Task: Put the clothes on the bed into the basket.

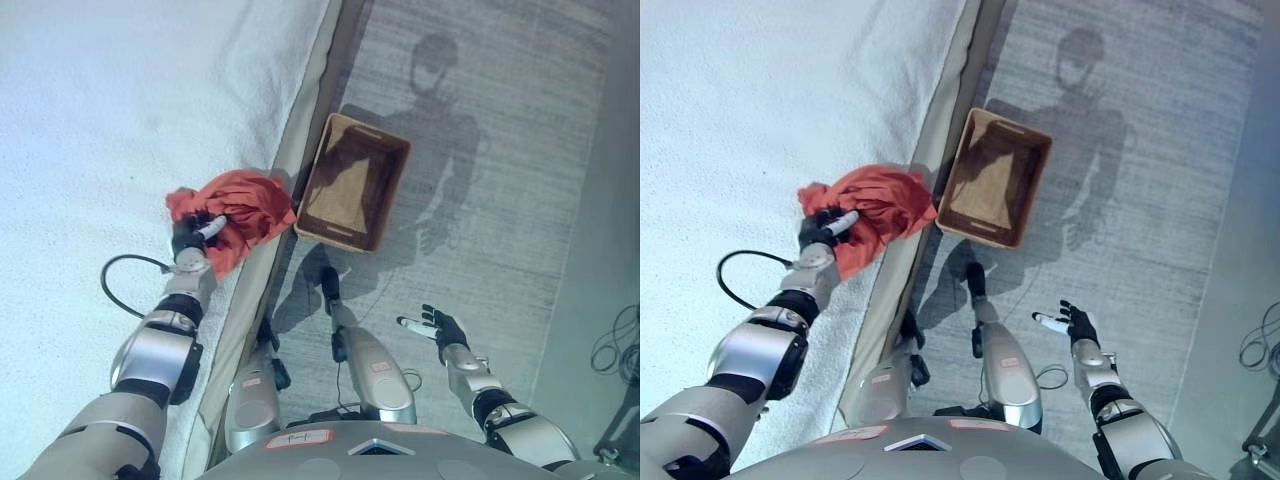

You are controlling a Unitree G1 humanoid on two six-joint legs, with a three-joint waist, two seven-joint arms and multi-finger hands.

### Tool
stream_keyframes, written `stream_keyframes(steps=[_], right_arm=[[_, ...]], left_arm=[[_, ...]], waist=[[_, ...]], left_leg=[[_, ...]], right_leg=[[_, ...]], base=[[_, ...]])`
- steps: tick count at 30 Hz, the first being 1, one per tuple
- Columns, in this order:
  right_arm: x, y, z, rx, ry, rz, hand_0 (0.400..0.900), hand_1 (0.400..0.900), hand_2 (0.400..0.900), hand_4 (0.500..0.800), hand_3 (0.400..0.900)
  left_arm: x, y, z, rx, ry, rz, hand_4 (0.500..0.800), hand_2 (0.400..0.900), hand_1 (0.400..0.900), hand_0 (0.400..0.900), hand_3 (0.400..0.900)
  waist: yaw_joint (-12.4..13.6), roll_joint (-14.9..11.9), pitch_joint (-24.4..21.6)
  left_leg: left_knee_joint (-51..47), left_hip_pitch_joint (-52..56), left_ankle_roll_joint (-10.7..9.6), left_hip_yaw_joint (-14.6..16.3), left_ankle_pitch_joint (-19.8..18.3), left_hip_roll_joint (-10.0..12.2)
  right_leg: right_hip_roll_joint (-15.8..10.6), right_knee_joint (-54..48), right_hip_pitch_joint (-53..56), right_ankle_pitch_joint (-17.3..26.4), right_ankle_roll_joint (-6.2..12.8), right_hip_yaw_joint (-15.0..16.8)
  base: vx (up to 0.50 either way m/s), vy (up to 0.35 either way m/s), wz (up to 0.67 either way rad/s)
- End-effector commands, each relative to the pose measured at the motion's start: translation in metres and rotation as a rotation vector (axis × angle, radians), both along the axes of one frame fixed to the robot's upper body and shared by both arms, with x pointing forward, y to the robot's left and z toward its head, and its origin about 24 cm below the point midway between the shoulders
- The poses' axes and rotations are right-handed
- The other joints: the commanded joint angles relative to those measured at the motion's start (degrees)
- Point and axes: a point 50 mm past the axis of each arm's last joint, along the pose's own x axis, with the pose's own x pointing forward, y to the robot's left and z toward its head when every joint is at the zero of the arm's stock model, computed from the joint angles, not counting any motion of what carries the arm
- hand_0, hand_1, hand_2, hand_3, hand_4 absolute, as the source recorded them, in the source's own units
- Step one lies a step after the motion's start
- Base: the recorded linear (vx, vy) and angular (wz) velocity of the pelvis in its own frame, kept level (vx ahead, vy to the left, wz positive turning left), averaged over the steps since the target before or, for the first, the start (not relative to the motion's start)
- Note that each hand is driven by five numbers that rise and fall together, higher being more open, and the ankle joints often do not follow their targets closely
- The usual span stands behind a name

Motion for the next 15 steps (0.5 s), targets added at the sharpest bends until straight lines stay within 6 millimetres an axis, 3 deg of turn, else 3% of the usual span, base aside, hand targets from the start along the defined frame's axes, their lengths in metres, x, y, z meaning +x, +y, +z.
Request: stream_keyframes(steps=[1,6,15], right_arm=[[-0.027,-0.034,-0.002,-0.081,0.063,-0.119,0.9,0.9,0.9,0.8,0.9],[-0.038,-0.042,-0.003,-0.091,0.09,-0.128,0.9,0.9,0.9,0.8,0.9],[-0.056,-0.058,-0.002,-0.108,0.122,-0.155,0.9,0.9,0.9,0.8,0.9]], left_arm=[[0.031,-0.032,0.033,-0.169,-0.241,-0.005,0.5,0.4,0.4,0.4,0.4],[0.041,-0.056,0.046,-0.202,-0.306,-0.087,0.5,0.4,0.4,0.4,0.4],[0.058,-0.079,0.073,-0.131,-0.379,-0.251,0.5,0.4,0.4,0.4,0.4]], waist=[[0.12,4.07,-0.74],[-1.01,5.36,-2.22],[-2.96,8.65,-2.92]], left_leg=[[-0.31,1.0,-0.58,-1.65,-2.01,0.76],[-0.31,4.36,-0.4,0.14,-3.07,0.46],[-0.31,6.38,-0.07,3.42,-3.94,-0.12]], right_leg=[[3.15,-0.05,5.93,-7.05,2.99,-1.21],[3.44,-0.05,8.36,-7.95,2.85,0.19],[3.91,-0.04,8.81,-8.15,2.88,3.1]], base=[[0.02,0.0,-0.13],[0.04,-0.002,-0.22],[0.01,0.0,-0.27]])
